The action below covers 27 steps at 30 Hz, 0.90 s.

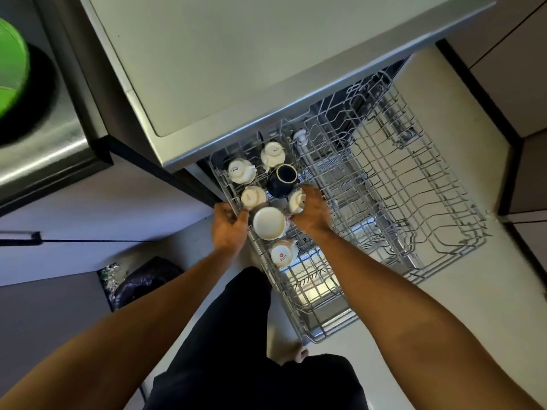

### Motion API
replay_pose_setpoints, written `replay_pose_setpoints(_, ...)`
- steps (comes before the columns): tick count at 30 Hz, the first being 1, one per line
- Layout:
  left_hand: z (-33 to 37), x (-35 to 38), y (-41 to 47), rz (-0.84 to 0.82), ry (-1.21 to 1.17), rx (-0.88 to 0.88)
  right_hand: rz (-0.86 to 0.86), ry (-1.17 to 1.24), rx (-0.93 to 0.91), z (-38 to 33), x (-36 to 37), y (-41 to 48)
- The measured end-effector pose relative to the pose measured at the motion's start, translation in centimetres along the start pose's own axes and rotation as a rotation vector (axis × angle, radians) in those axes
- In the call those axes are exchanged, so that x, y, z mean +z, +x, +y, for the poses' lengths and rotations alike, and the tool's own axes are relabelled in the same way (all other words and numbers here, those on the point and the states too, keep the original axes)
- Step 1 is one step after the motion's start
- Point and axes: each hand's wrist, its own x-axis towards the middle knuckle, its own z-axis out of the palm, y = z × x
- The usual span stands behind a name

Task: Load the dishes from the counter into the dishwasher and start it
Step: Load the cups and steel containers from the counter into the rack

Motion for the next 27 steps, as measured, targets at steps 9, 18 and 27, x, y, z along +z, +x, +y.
replay_pose_setpoints(9, -0.3, 0.2, 0.1, 0.004, 0.036, 0.013, 0.015, -0.014, -0.020, 0.8, 1.4, 0.0)
replay_pose_setpoints(18, 0.9, -1.6, -0.6, -0.051, 0.074, 0.033, -0.002, -0.019, 0.086, -0.8, -1.6, -1.6)
replay_pose_setpoints(27, 2.3, -7.4, -4.4, -0.167, 0.219, 0.024, 0.021, -0.061, 0.113, -3.1, -6.9, -8.5)
